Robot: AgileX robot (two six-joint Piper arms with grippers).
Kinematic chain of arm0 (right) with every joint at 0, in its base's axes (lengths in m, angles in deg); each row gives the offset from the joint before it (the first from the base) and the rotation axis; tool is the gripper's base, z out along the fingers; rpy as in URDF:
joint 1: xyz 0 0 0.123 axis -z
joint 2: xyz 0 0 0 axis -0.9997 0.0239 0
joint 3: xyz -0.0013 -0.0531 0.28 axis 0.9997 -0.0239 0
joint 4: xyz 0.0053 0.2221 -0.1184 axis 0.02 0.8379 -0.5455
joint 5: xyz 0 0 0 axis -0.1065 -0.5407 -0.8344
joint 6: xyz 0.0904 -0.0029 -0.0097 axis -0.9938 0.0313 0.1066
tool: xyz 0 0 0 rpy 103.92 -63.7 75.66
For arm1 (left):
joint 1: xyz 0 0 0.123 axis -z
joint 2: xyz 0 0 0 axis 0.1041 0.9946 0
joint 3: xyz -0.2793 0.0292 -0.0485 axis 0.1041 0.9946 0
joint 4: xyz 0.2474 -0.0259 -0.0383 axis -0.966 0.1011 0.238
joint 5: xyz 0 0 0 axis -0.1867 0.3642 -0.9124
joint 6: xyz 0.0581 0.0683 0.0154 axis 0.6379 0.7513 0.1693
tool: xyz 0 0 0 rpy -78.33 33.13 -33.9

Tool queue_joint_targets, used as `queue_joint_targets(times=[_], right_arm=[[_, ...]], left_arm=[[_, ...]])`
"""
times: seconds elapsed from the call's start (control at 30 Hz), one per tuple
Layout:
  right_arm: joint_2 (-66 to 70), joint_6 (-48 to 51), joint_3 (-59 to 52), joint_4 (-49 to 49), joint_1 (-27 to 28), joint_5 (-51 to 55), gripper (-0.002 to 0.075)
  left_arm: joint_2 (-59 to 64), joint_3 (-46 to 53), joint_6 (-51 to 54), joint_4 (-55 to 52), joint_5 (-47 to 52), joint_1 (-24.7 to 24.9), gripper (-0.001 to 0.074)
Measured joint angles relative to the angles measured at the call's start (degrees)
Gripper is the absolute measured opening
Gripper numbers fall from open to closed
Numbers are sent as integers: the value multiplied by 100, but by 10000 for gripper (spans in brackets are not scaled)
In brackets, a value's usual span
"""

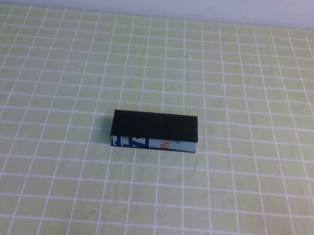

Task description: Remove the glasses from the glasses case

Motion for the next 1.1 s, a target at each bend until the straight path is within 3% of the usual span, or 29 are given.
queue_joint_targets(times=[0.67,0.77,1.0,1.1], right_arm=[[0,0,0,0,0,0,-18],[0,0,0,0,0,0,-18],[0,0,0,0,0,0,-18],[0,0,0,0,0,0,-18]], left_arm=[[0,0,0,67,-42,0,-4],[0,0,-35,641,-248,0,-4],[0,0,-93,3058,-1112,0,-4],[0,0,-105,3468,-1295,0,-4]])
